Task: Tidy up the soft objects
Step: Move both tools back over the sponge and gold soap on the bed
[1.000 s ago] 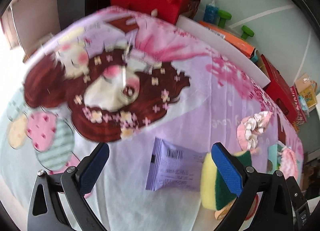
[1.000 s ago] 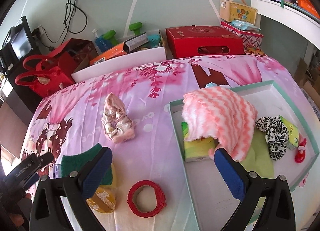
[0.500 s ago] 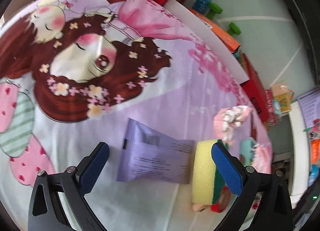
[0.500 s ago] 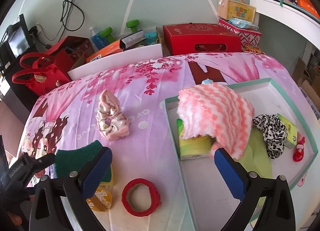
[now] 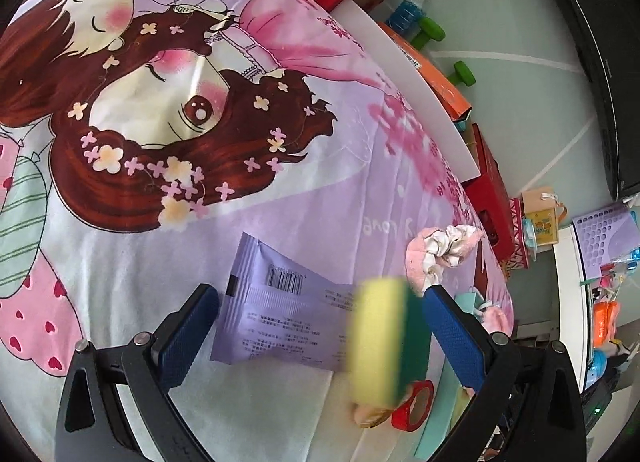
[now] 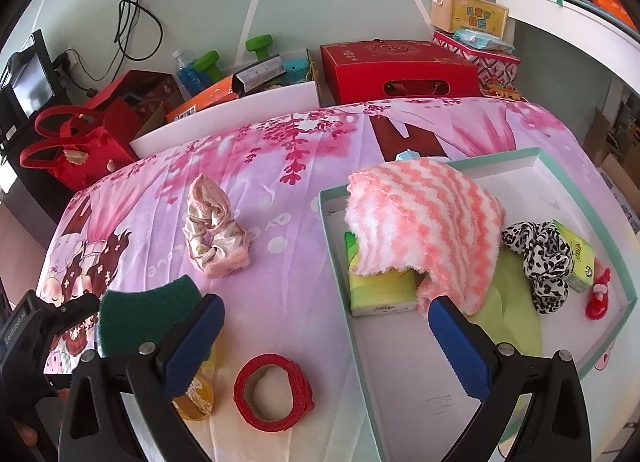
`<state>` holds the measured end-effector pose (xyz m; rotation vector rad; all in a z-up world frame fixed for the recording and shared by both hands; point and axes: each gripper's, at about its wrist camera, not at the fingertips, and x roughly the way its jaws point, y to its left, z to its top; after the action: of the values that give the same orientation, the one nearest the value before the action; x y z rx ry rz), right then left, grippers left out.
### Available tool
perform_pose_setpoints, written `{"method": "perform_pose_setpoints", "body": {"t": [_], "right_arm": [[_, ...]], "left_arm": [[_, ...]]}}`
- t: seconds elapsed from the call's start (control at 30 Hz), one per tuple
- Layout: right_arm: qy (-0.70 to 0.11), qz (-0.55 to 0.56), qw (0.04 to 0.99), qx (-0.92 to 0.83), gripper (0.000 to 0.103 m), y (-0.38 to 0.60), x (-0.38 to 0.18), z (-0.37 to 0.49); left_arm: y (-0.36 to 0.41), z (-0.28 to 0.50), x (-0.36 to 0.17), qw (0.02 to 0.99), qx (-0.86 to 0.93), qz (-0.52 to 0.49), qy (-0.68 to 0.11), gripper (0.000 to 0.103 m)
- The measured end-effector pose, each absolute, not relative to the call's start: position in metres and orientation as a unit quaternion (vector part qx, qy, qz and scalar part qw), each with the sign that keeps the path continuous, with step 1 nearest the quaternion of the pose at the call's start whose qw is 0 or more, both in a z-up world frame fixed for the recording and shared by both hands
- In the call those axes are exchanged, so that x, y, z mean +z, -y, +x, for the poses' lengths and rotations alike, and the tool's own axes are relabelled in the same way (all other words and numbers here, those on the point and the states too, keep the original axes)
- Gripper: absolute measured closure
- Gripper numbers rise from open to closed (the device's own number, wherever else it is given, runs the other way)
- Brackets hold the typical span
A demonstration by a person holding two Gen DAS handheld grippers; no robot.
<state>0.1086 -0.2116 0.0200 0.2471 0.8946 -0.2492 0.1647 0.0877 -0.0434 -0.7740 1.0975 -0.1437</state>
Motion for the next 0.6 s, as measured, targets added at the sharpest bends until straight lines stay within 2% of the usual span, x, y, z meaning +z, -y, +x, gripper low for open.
{"method": "perform_pose_setpoints", "body": {"t": [0.6], "right_arm": [[-0.437,0.120,0.884,-0.116,0.000,0.213,0.017,0.110]], "left_arm": [[-0.041,0.170,-0.042,0.774,-0.154,-0.320,-0.525,0.001]]}}
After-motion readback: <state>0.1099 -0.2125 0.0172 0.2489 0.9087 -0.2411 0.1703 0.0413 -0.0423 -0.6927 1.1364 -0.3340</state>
